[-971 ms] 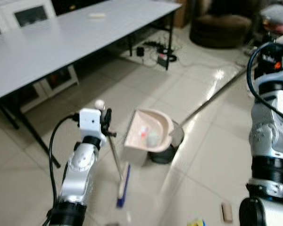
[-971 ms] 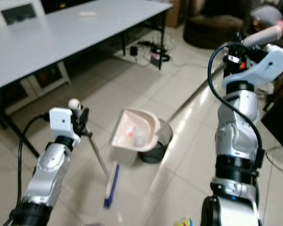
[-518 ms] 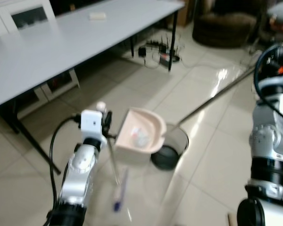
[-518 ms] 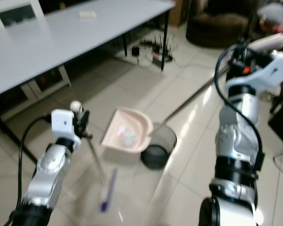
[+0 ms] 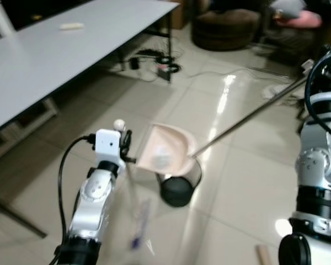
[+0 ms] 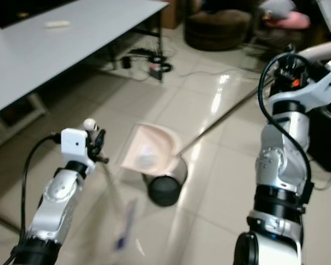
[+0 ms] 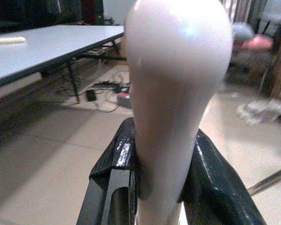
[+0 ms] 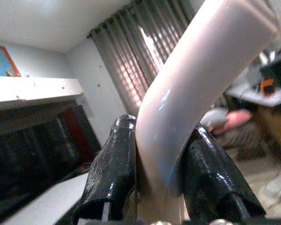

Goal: Sweep floor

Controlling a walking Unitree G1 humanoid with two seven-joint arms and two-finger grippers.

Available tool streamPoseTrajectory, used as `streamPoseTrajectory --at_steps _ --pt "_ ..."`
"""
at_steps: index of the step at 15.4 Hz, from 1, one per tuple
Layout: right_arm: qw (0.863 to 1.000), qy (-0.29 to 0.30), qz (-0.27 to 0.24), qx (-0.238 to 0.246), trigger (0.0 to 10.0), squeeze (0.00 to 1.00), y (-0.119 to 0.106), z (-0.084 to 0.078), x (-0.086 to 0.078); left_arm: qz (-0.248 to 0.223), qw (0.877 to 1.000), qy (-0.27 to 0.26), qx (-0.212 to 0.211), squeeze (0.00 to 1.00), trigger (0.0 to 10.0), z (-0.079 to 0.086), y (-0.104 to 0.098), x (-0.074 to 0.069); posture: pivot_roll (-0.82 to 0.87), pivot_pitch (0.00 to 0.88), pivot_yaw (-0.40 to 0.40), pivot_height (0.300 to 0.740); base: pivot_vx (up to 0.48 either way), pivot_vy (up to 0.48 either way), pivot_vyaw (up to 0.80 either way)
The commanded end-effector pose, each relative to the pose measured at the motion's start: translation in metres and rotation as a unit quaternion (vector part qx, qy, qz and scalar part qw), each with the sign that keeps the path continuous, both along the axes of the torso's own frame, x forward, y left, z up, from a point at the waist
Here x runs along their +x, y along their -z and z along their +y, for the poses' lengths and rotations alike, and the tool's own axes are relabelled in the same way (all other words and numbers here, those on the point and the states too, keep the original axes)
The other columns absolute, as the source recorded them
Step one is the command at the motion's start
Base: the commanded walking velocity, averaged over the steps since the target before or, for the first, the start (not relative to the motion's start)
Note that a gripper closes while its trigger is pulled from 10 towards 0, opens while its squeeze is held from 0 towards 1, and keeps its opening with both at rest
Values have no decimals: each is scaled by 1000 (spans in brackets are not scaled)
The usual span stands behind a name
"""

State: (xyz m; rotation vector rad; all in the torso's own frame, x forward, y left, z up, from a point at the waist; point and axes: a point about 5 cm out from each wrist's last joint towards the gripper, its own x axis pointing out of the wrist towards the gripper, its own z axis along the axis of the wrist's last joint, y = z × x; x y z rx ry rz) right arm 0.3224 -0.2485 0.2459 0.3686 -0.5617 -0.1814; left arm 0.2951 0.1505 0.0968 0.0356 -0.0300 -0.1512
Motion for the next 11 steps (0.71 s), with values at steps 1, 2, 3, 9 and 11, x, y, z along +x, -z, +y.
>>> streamPoseTrajectory --at_steps 1,2,3,9,11 --pt "999 -22 -40 14 10000 0 -15 12 0 -17 1000 -8 17 0 10000 10 -6 0 0 8 33 740 435 0 0" --pt "999 -23 -40 15 10000 0 -15 12 0 -17 1000 -8 17 0 10000 10 -6 0 0 8 33 740 431 0 0" --pt "999 -24 -40 15 10000 0 -14 11 0 -16 1000 -9 18 0 10000 9 -6 0 0 11 33 740 435 0 0" --pt "999 -24 -36 14 10000 0 -13 10 0 -9 1000 -15 15 0 10000 10 -3 -2 0 18 31 740 323 0 0" --pt "999 -26 -35 17 10000 0 -11 10 -1 -7 1000 -15 17 0 10000 11 -2 -2 1 17 30 740 0 0 0"
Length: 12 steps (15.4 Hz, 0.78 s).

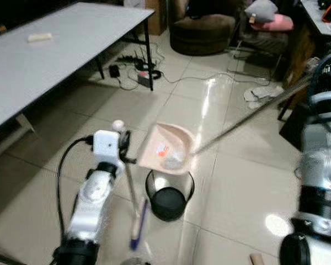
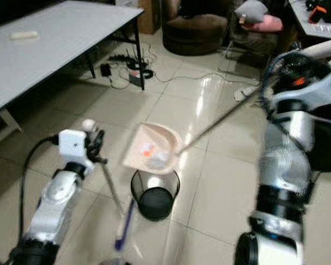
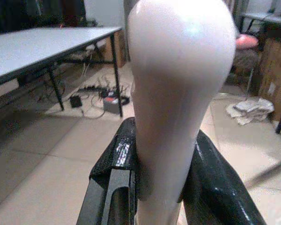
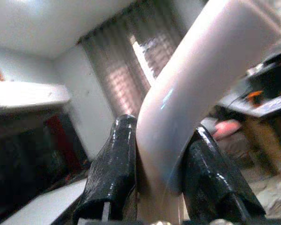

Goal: Sweep floor

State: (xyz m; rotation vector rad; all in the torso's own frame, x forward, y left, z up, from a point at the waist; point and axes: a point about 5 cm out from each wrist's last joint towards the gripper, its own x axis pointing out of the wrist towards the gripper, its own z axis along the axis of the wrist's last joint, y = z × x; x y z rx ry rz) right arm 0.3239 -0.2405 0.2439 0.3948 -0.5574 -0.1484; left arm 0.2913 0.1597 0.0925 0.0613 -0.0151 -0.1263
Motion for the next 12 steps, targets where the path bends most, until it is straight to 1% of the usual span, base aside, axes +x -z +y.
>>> streamPoseTrajectory --at_steps 1,7,9,10,11,12 --pt "999 -5 -32 12 10000 0 -12 1 -3 -12 1000 -3 5 0 10000 1 -6 1 2 17 29 740 0 0 0" --pt "1000 3 -26 12 10000 0 -7 -2 -3 -9 1000 -1 7 0 10000 2 -5 0 3 16 29 740 0 0 0" --pt "1000 12 -23 -8 10000 0 -6 -3 -5 -7 1000 1 9 0 10000 1 -5 -1 3 16 27 740 0 0 0" --pt "999 13 -22 -42 10000 0 -6 0 -4 -7 1000 2 10 0 10000 0 -4 -1 6 17 27 740 0 0 0" --pt "998 8 -23 -65 10000 0 -4 5 -3 -7 1000 3 9 0 10000 0 -4 -1 8 18 27 740 0 0 0" --pt "997 6 -23 -71 10000 0 -4 6 -3 -7 1000 3 9 0 10000 0 -4 -2 9 19 26 740 0 0 0"
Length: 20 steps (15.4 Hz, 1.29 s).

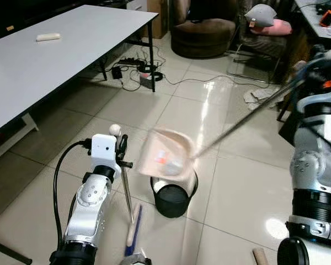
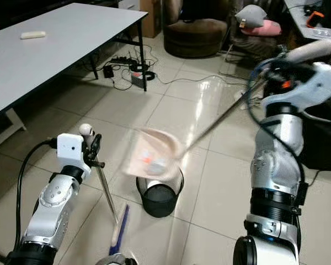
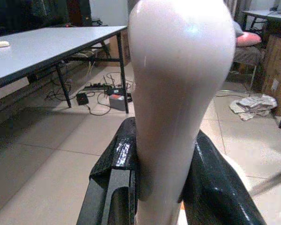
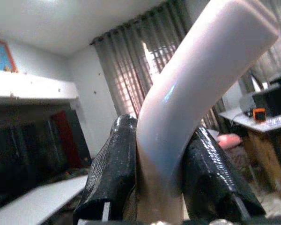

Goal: Sweep floor

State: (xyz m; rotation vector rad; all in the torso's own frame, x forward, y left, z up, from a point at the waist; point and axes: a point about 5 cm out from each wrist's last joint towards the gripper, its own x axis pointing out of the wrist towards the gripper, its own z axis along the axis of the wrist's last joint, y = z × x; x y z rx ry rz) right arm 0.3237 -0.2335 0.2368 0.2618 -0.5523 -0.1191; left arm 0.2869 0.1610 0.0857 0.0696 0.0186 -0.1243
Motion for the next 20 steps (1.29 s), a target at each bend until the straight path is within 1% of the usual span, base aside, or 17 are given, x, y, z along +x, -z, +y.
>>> streamPoseTrajectory --at_steps 1,4,6,8,10,11,13,17,18,20 --pt "999 -3 -30 -12 10000 0 -10 2 -1 -23 1000 6 4 0 10000 -1 -11 2 13 23 26 740 0 0 0" --pt "998 4 -37 -52 10000 0 -8 6 8 -20 1000 5 9 0 10000 2 -11 -1 27 46 30 740 0 0 0" --pt "996 -7 -38 -81 10000 0 -7 12 13 -16 1000 4 12 0 10000 5 -10 -4 29 56 32 740 0 0 0" --pt "990 -27 -53 -128 10000 0 -10 27 19 -15 1000 3 13 0 10000 5 -10 -4 32 65 28 740 0 0 0" --pt "987 -43 -67 -140 10000 0 -11 37 24 -15 1000 2 14 0 10000 5 -10 -5 42 75 23 740 0 0 0" --pt "985 -46 -75 -149 10000 0 -12 43 29 -15 1000 1 14 0 10000 6 -11 -7 59 88 18 740 0 0 0" --pt "983 -40 -86 -156 10000 0 -14 47 35 -13 1000 -3 18 0 10000 9 -12 -13 79 108 19 740 0 0 0" --pt "968 -67 -106 -216 10000 0 -14 68 42 0 999 -12 32 0 10000 21 -11 -30 118 158 14 740 0 0 0" --pt "966 -72 -112 -222 10000 0 -14 72 44 3 999 -17 34 0 10000 24 -12 -35 127 172 11 740 0 0 0" --pt "958 -76 -119 -251 10000 0 -16 80 47 10 999 -22 38 0 10000 27 -12 -42 138 194 6 740 0 0 0"
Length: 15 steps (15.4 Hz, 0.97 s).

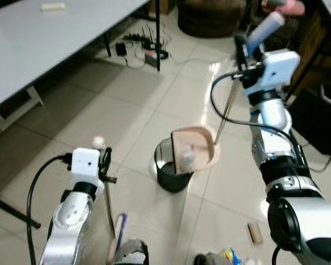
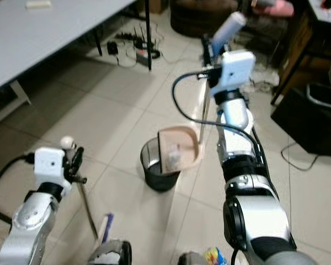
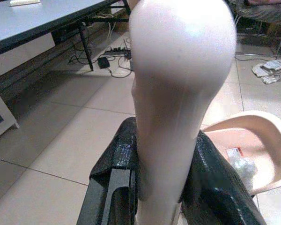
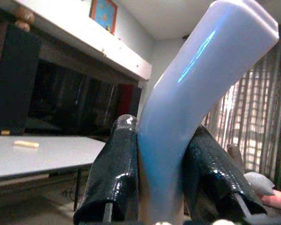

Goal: Sweep floor

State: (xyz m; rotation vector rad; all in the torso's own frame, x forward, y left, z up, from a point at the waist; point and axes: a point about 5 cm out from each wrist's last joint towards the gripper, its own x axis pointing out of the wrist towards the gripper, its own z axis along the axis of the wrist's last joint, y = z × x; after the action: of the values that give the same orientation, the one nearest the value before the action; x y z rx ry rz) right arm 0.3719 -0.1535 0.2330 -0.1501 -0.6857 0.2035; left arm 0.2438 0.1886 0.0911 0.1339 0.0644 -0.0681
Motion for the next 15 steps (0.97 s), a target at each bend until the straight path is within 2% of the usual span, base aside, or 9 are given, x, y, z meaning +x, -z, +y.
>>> streamPoseTrajectory --at_steps 1,4,6,10,13,15 --pt "998 0 -57 -22 10000 0 -22 2 -1 -5 1000 4 6 0 10000 1 -5 -3 144 205 5 740 0 0 0" --pt "997 -1 -70 -33 10000 0 -26 5 0 5 1000 1 9 0 10000 4 -6 -14 153 226 4 740 0 0 0" --pt "997 19 -70 -28 10000 0 -28 -1 3 13 1000 0 11 0 10000 5 -5 -19 155 228 5 740 0 0 0" --pt "996 19 -83 -28 10000 0 -35 0 4 15 1000 1 12 0 10000 6 -6 -19 156 228 11 740 0 0 0" --pt "991 -40 -111 -56 10000 0 -40 25 0 14 1000 5 11 0 10000 3 -8 -13 152 217 13 740 0 0 0" --pt "987 -73 -121 -76 10000 0 -40 36 -3 13 1000 6 11 0 10000 3 -8 -10 142 207 12 740 0 0 0"
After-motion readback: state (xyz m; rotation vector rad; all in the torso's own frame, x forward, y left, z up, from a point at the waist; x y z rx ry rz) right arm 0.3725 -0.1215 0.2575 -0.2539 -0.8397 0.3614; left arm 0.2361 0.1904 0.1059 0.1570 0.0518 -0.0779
